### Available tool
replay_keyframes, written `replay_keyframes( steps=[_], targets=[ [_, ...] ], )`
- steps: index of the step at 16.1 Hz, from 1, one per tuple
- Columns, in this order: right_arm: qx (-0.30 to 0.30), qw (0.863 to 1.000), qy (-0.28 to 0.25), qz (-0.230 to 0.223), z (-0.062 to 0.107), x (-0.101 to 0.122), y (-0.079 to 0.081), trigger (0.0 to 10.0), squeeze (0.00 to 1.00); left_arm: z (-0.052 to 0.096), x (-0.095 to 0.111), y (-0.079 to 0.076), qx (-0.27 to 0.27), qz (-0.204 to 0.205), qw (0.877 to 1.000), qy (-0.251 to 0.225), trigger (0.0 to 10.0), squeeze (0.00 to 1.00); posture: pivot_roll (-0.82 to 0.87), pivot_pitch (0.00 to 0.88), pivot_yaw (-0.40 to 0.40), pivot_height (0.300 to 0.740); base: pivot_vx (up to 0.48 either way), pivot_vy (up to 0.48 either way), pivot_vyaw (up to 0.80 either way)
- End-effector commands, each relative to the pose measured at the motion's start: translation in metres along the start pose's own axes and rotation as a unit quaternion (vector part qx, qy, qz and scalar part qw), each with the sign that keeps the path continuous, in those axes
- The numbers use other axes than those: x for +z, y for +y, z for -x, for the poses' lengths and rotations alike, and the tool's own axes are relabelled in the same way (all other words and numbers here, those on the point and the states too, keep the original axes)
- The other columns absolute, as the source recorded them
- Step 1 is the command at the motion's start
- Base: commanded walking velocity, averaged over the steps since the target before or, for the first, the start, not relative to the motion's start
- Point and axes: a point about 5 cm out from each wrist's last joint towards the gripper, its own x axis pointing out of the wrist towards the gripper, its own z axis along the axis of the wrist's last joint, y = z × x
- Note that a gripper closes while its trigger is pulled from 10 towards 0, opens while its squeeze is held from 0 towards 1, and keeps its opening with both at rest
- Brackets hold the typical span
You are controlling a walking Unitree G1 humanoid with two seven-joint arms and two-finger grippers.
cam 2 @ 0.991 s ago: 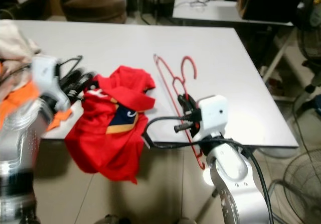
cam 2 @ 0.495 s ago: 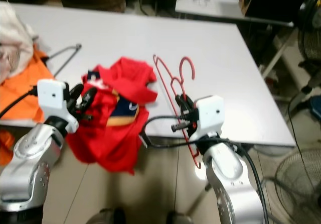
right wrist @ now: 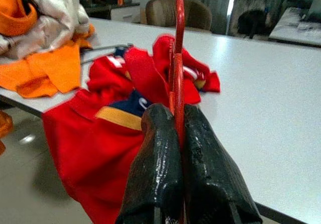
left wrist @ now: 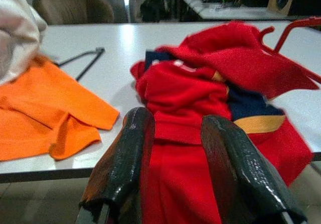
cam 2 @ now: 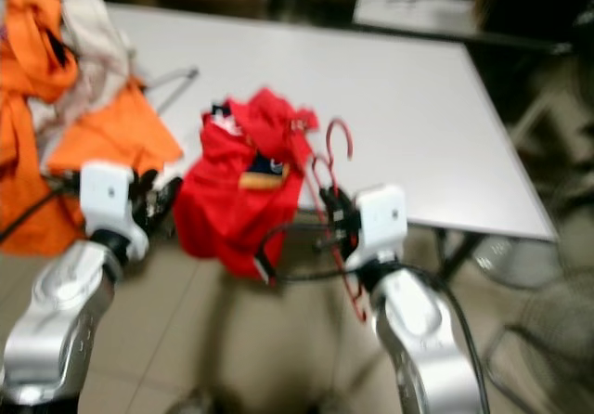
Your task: Hang hanger
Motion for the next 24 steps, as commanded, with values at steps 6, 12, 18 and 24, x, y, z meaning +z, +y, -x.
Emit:
replay_keyframes(
  steps=[6,12,18,24],
  targets=[
    [0.003,1.000,-0.005,0.001,0.000,0.002,-0.001,10.0,0.00,-0.001,0.004,-0.002,-0.001,-0.006,1.000,-0.007,10.0,0.00,-0.04,0.066,-0.001,0.740,0.000,0.000,0.00],
    [0.003,1.000,-0.005,0.001,0.000,0.002,-0.001,10.0,0.00,-0.001,0.004,-0.002,-0.001,-0.006,1.000,-0.007,10.0,0.00,-0.04,0.066,-0.001,0.740,0.000,0.000,0.00],
    [-0.096,0.980,0.171,-0.033,0.011,-0.107,-0.033,10.0,0.00,0.008,-0.091,-0.005,0.005,0.011,0.993,0.116,10.0,0.00,-0.04,0.063,0.000,0.740,0.000,0.000,0.00],
    [-0.106,0.989,0.064,-0.076,-0.011,-0.063,-0.043,10.0,0.00,-0.006,-0.056,-0.003,-0.003,0.033,0.999,0.043,10.0,0.00,-0.03,0.063,-0.018,0.740,0.000,0.000,0.00]
  ],
)
